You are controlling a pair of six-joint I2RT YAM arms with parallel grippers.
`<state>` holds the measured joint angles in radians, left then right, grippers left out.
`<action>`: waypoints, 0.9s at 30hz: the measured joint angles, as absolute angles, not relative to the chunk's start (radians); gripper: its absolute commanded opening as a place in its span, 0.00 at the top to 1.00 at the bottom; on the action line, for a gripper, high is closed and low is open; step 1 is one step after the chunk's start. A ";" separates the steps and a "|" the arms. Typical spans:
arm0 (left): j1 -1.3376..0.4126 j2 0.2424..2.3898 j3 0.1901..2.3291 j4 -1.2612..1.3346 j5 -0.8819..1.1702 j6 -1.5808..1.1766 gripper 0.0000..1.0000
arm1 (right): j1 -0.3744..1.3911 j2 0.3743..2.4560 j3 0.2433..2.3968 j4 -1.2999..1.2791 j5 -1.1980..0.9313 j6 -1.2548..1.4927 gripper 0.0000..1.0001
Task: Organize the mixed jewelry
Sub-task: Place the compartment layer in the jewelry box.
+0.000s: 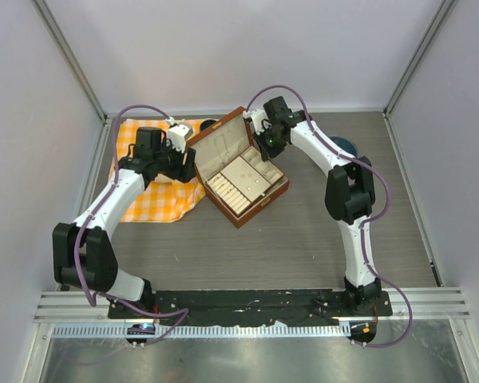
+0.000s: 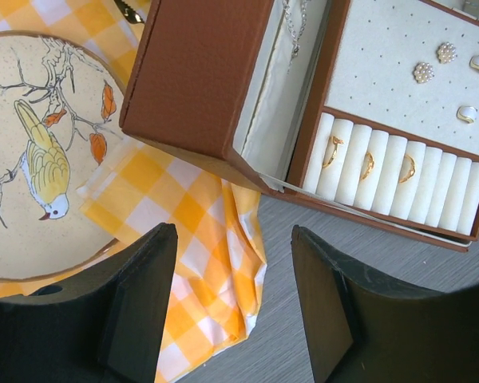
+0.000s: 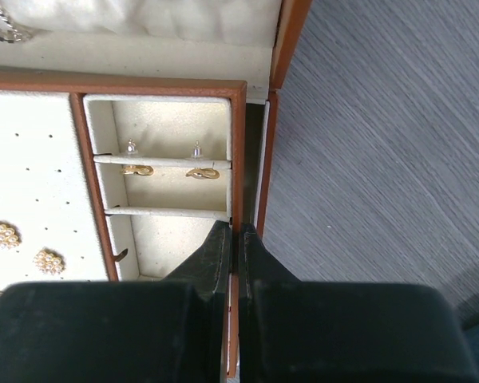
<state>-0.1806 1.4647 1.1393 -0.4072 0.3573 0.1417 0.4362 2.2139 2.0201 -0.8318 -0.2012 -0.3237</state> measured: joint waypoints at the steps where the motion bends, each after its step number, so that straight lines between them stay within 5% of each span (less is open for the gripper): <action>1: -0.181 1.465 1.139 -0.407 0.360 0.142 0.36 | 0.436 2.218 2.020 -0.832 -0.200 -0.324 0.99; 27: -0.181 1.454 1.114 -0.401 0.379 0.161 0.36 | 0.437 2.308 2.152 -0.955 -0.183 -0.351 0.99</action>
<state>-0.1806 1.4540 1.1141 -0.4007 0.3790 0.1608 0.4366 2.3085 2.1517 -0.9550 -0.1833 -0.3508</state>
